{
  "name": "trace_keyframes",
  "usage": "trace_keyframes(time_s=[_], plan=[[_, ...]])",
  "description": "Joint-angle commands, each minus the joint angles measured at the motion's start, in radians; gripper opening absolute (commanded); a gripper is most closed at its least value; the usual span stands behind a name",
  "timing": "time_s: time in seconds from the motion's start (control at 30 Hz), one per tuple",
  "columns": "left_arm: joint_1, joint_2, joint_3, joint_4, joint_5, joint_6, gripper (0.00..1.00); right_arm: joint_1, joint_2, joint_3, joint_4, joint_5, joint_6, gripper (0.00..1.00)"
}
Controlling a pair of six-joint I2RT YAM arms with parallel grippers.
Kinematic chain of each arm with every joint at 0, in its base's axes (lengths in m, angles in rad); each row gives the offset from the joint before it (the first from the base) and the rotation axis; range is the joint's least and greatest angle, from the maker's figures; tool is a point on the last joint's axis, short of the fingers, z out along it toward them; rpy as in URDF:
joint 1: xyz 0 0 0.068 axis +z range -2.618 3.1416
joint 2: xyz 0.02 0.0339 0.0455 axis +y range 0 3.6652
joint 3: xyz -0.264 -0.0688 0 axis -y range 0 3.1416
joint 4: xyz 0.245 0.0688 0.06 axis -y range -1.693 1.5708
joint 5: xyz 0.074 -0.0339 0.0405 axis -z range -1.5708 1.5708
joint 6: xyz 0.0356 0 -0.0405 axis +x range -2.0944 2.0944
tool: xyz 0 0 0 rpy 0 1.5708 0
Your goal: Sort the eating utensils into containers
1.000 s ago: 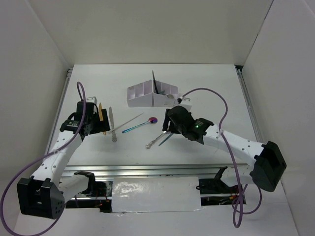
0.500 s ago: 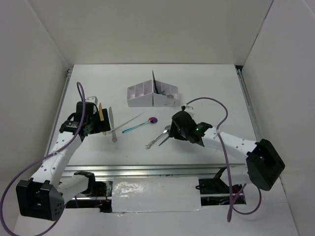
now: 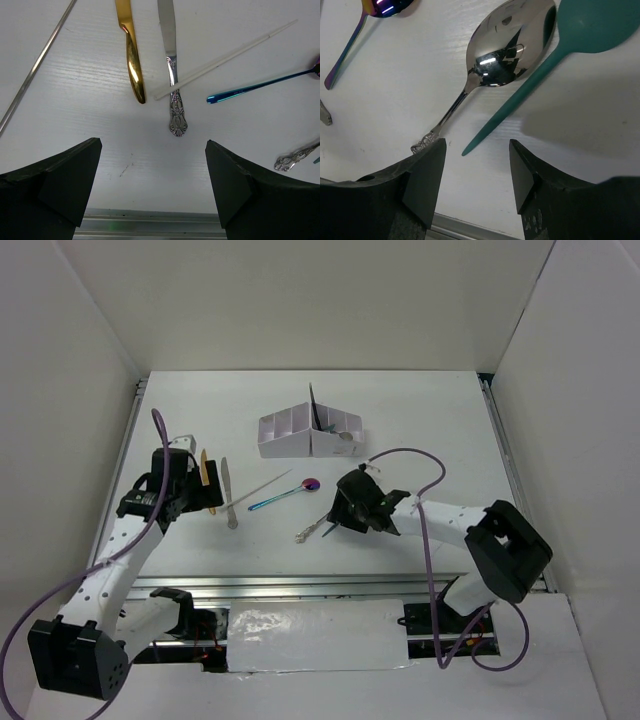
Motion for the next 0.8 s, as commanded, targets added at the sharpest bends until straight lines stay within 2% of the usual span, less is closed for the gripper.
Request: trace_keyframes(time_s=[0.0, 0.27, 0.77], plan=[[-0.005, -0.038, 0.013, 0.013, -0.02, -0.005, 0.99, 0.014, 0.035, 0.052, 0.076, -0.007, 0.064, 0.61], [-0.007, -0.026, 0.016, 0.009, -0.009, 0.001, 0.99, 0.015, 0.116, 0.13, 0.093, -0.001, 0.087, 0.54], [-0.018, -0.059, 0.006, 0.01, -0.001, 0.0, 0.99, 0.009, 0.276, 0.214, 0.093, -0.022, 0.113, 0.51]])
